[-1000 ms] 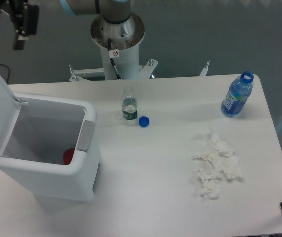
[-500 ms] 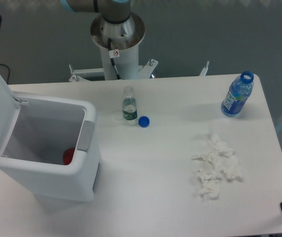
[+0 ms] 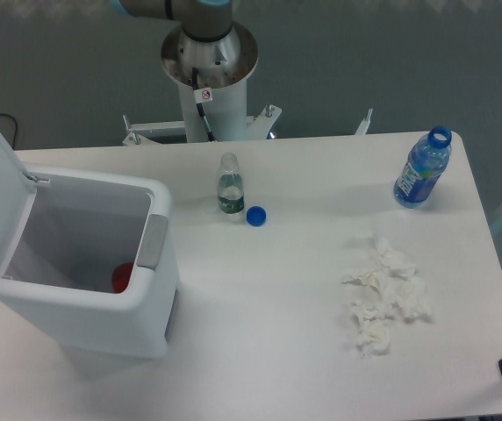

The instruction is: Close the trash can

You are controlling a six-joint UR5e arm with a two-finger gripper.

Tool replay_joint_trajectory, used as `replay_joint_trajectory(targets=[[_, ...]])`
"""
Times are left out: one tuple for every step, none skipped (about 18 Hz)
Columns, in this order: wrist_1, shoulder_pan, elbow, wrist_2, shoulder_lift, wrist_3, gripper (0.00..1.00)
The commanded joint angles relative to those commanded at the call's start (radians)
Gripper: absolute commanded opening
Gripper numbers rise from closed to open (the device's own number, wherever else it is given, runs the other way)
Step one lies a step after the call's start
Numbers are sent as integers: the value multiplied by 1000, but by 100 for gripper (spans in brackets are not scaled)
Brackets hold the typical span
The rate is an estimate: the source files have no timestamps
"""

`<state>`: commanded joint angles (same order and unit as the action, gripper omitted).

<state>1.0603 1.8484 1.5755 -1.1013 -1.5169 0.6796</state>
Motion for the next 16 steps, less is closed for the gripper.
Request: replay_joint_trajectory(targets=[[-26, 0, -9, -8, -20, -11, 100], [-39, 0, -21, -18, -35, -24, 100], [-40, -2, -32, -31, -49, -29, 100], [-40, -2, -38, -40, -58, -29, 100], [-40, -2, -45, -43, -68, -29, 100], [-42, -2, -51, -45, -74, -31, 100], [-42, 0, -55, -48, -78, -32, 100], [-42, 0, -58, -70, -85, -37, 100], [-42, 0, -60, -101, -88, -40, 100], [-42, 0, -58, -118, -88, -41, 100], [-42, 0, -60, -121, -88, -41, 100], [-42, 2, -60, -123, -88, -44, 100], [-42, 2, -58, -132, -88, -46, 100], [-42, 2, -58, -146, -89, -46, 100], [-42, 3, -58, -162, -89, -46, 100], [-43, 5, -58, -172, -88, -46, 100]])
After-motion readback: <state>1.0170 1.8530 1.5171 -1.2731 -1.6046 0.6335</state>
